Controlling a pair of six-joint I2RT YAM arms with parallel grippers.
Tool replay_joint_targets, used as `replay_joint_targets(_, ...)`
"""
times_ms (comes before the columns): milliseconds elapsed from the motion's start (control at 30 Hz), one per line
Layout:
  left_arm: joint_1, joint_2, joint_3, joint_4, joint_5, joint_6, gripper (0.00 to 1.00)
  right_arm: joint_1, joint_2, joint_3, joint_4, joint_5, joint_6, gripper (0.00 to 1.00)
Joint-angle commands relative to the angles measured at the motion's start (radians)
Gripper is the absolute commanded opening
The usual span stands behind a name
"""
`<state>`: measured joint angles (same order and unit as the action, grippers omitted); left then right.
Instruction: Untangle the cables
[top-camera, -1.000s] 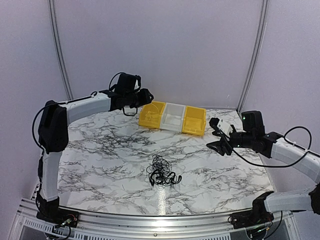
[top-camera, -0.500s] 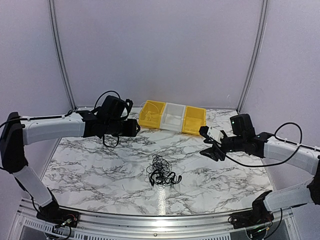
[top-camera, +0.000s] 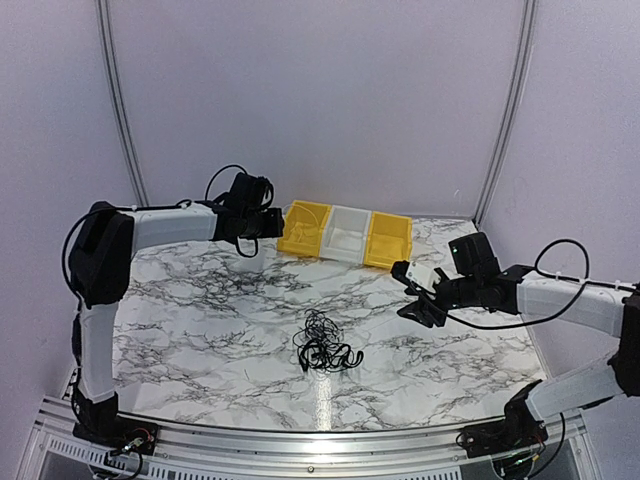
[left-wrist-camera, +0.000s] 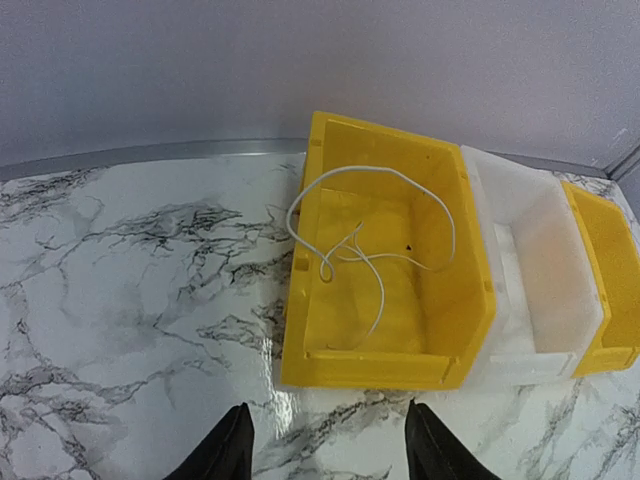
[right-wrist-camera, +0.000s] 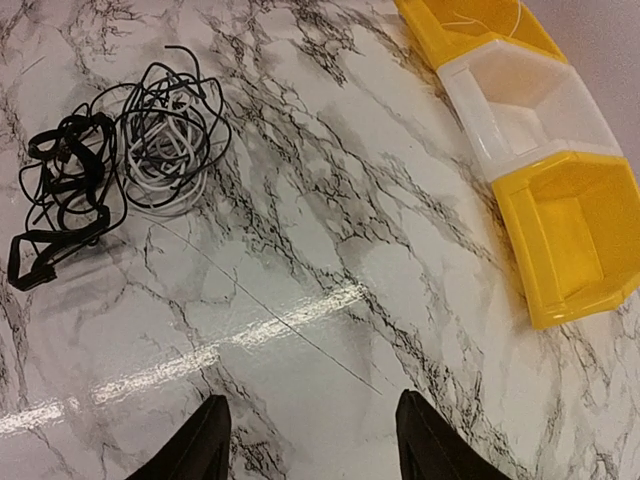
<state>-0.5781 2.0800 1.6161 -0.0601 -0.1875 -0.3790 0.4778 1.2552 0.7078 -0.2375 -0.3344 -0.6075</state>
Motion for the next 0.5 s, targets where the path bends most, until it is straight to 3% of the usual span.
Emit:
replay_joint_targets(0,0.033,0.132,0.149,0.050,0.043,-0.002,0.53,0.007,0.021,0.023,0.019,0.039,-0.011,0.56)
replay_joint_targets(333,0.077,0.322,0.294,0.228,0.062,-0.068,0.53,0.007,0.039,0.023,0.018,0.055,-0.021,0.56)
replay_joint_targets(467,0.092,0.397,0.392,0.248,0.123,-0.101,0.47,0.007,0.046,0.024,0.018,0.060,-0.022,0.56)
